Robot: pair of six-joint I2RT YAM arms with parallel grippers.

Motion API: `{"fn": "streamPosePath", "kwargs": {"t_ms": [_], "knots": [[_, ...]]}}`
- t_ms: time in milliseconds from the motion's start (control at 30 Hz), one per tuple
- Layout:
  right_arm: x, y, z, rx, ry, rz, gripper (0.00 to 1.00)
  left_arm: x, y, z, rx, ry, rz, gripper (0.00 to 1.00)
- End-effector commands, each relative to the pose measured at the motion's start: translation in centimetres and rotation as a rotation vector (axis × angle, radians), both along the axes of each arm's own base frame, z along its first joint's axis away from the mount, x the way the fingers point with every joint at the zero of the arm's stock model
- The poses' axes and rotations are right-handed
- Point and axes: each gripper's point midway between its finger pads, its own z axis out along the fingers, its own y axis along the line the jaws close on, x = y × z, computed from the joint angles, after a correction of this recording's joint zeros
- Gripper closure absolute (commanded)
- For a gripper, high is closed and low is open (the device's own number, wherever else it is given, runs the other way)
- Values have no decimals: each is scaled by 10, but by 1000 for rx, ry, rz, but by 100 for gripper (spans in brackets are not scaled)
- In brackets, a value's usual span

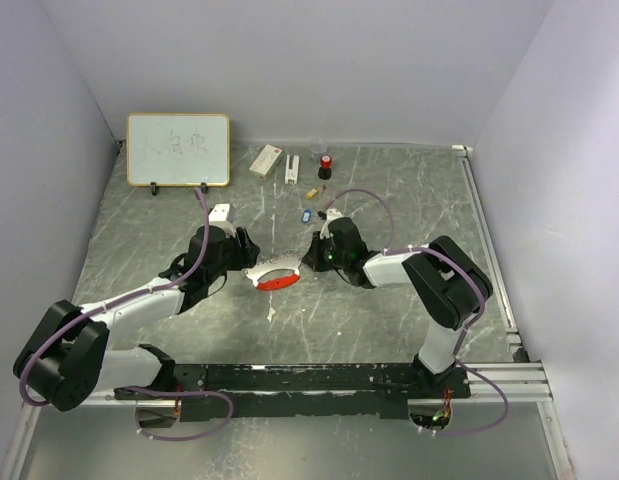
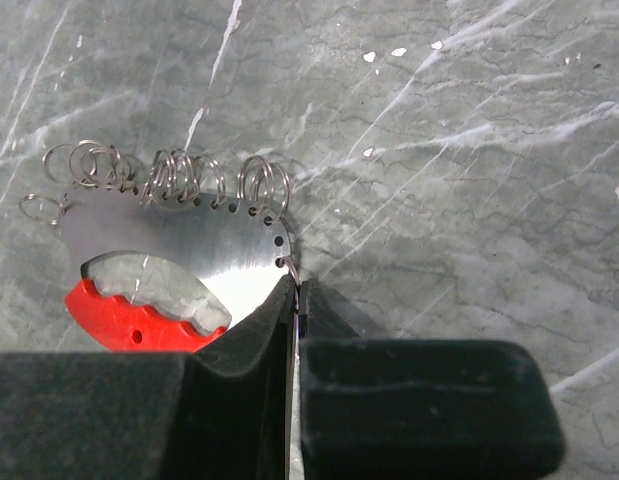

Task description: Put the keys on the keyring

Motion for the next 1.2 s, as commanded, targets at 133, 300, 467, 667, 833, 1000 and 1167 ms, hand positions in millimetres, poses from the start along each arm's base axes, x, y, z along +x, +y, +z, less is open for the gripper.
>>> {"fn": "streamPosePath", "kwargs": {"t_ms": [133, 300, 467, 667, 833, 1000, 1167], "knots": [[3, -7, 31, 21, -178, 14, 100, 8, -6, 19, -25, -50, 3, 38], [9, -11, 55, 34, -239, -15, 100, 10, -8, 30, -42, -75, -2, 38], [11, -10, 79, 76, -278, -24, 100, 12, -10, 44, -62, -109, -6, 38], [7, -10, 108, 127, -351, -8, 100, 14, -13, 59, -91, -144, -14, 38], [-3, -14, 127, 160, -464, 40, 100, 16, -16, 70, -105, -171, -23, 38], [-13, -14, 136, 180, -528, 97, 100, 15, -18, 77, -118, -194, -37, 38], [-20, -12, 145, 210, -575, 136, 100, 13, -24, 84, -143, -227, -78, 38]]}}
